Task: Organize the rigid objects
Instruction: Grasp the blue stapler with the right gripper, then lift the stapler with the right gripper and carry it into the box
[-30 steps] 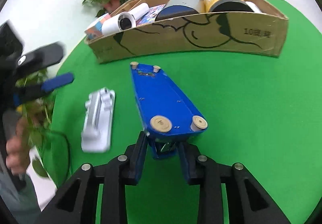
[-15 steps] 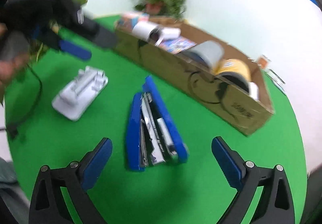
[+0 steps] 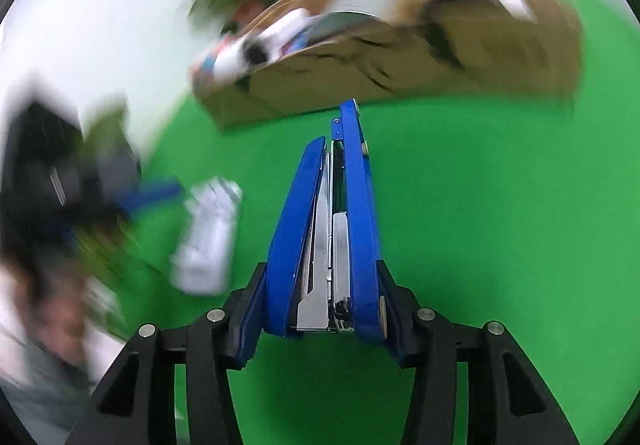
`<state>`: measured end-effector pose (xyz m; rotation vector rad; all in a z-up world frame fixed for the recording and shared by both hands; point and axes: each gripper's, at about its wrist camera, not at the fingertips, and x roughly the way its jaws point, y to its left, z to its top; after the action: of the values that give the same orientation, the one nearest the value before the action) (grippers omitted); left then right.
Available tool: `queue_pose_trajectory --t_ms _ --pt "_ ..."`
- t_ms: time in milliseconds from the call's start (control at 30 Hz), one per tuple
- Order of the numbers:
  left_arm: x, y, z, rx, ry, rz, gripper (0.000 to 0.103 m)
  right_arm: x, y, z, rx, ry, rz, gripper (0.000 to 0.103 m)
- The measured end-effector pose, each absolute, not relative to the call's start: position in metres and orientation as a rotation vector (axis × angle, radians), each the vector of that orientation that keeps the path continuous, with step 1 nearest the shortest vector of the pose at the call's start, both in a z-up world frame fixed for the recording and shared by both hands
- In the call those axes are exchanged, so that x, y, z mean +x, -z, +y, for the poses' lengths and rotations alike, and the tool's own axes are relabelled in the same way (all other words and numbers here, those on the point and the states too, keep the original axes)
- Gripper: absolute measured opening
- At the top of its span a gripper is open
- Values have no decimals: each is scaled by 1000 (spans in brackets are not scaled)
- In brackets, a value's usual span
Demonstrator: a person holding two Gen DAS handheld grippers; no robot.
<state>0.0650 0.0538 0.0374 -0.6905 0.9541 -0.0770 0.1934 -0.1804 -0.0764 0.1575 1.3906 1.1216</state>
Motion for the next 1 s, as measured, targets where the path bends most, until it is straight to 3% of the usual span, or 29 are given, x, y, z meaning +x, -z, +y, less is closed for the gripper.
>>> queue_pose_trajectory --t_ms 33,167,267,500,567,733,1000 --pt "66 -37 52 -687 83 957 98 198 79 -189 211 -1104 1404 50" --pt "71 -37 41 -665 106 971 98 199 50 -219 37 -906 1212 99" --pt "76 -35 34 -667 130 976 98 189 26 -226 -128 -893 1033 103" --pt "102 -22 21 -701 227 1008 98 171 51 -189 -368 -914 1000 98" --pt "111 -16 19 -711 242 1020 98 171 63 -175 -400 -877 1025 77" --pt "122 -9 22 -767 268 1036 98 163 63 -170 -438 -809 984 57" --pt "123 10 11 -832 357 1106 98 143 56 -179 -340 -806 1082 57"
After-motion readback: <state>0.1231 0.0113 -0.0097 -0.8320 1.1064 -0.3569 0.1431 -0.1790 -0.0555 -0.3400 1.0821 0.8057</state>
